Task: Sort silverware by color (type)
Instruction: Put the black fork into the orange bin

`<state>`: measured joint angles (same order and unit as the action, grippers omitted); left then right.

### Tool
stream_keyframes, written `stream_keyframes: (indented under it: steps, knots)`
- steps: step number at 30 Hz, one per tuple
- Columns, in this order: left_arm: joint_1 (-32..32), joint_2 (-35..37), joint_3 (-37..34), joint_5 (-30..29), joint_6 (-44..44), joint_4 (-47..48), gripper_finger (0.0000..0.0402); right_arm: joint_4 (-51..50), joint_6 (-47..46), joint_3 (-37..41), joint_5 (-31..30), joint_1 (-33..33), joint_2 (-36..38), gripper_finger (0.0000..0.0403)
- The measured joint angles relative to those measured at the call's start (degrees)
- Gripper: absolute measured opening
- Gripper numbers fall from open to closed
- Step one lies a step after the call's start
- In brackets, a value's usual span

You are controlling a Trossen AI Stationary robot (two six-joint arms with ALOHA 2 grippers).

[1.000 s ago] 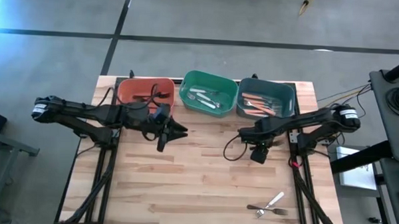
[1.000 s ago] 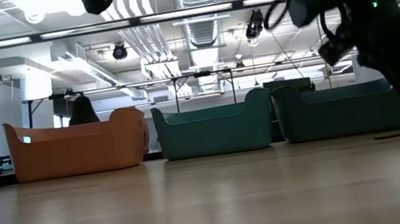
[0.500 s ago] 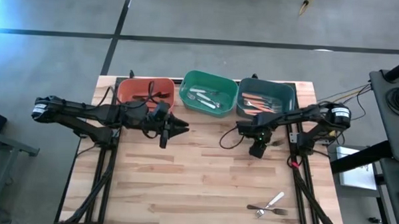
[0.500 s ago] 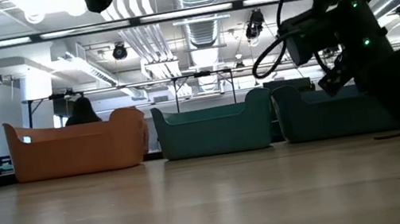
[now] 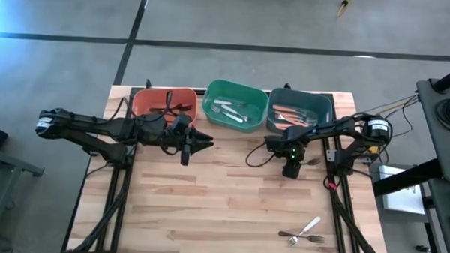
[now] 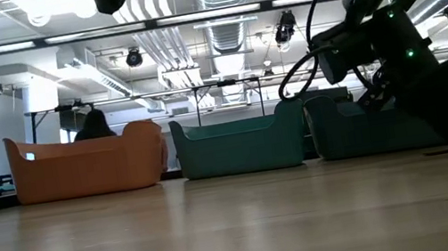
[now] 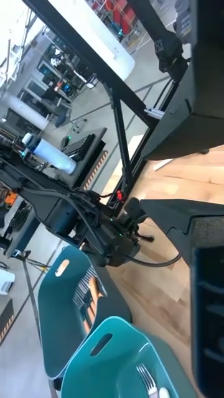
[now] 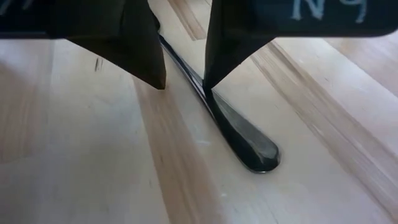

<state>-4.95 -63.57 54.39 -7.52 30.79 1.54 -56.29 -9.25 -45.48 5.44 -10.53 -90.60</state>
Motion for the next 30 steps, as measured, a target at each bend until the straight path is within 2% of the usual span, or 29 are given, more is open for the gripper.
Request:
stream_keyframes:
  steps: [5, 14, 30]
  knots:
    - [0.00, 0.00, 0.00, -0.67, -0.01, 0.00, 0.0094, 0.93, 0.25, -1.74, -0.24, 0.03, 1.40, 0.0086]
    - [-0.07, 0.00, 0.00, -1.17, 0.32, -0.13, 0.0094, 14.37, -1.59, -4.10, -0.73, 0.03, 1.50, 0.0079]
    - [-0.26, 0.00, 0.00, -1.11, 1.07, -0.26, 0.0094, 4.05, 3.51, -11.32, -0.51, 0.03, 1.47, 0.0084]
